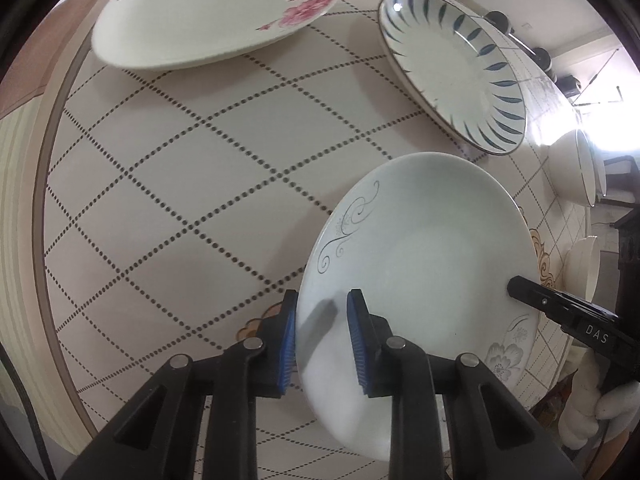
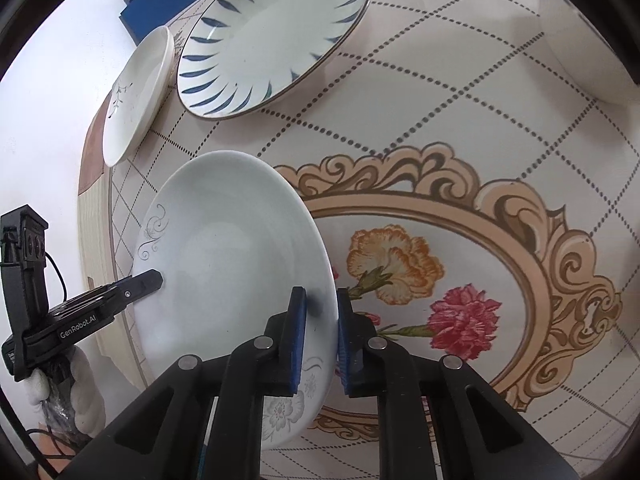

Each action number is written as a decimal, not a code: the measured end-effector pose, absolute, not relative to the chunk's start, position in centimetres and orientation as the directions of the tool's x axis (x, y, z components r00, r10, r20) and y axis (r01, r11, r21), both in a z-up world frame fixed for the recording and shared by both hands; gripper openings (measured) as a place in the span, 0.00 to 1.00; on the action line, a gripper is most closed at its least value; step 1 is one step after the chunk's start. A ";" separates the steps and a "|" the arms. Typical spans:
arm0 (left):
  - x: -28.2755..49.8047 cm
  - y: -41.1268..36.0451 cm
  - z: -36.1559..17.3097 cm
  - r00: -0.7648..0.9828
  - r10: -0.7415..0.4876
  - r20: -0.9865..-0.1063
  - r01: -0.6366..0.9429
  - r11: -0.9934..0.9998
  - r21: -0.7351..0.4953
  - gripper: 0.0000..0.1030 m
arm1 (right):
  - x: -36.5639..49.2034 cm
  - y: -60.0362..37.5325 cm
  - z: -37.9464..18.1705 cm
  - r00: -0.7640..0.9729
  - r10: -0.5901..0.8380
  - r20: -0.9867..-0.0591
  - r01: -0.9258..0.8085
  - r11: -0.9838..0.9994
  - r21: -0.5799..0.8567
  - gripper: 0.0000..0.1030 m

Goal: Organize plates and bowls

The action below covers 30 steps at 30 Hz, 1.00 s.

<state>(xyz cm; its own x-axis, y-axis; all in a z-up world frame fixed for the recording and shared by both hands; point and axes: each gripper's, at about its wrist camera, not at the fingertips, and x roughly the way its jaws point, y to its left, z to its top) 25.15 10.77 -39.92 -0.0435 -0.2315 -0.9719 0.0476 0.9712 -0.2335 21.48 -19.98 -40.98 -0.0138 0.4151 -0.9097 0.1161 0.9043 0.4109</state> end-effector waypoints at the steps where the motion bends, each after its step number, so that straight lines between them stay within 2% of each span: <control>1: 25.3 10.1 -39.8 -0.044 -0.237 -0.971 0.057 0.969 -0.239 0.21 | 21.6 -20.7 -40.8 -0.007 0.410 -0.912 0.119 0.906 0.406 0.15; 12: 26.6 2.2 -41.0 -0.074 -0.237 -0.969 0.131 0.961 -0.245 0.21 | 21.7 -28.9 -39.9 0.055 0.361 -0.931 0.188 0.912 0.365 0.16; 22: 25.8 0.2 -41.8 -0.083 -0.167 -0.982 0.140 0.974 -0.178 0.21 | 20.5 -31.4 -41.8 0.037 0.333 -0.942 0.180 0.925 0.334 0.18; 28: 25.0 -0.1 -38.5 -0.009 -0.125 -0.992 0.121 0.985 -0.126 0.22 | 21.1 -30.3 -41.4 0.003 0.267 -0.964 0.119 0.957 0.265 0.19; 30: 24.5 0.2 -36.6 0.036 -0.118 -0.992 0.120 0.986 -0.113 0.22 | 21.0 -30.2 -40.6 0.010 0.240 -0.971 0.096 0.966 0.240 0.22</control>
<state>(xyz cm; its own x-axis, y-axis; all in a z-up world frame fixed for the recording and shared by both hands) 24.49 0.25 -36.56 0.0358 -0.1179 -0.9924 0.1196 0.9864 -0.1129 21.01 -30.24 -40.63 0.0099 0.2398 -0.9708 0.0959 0.9661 0.2396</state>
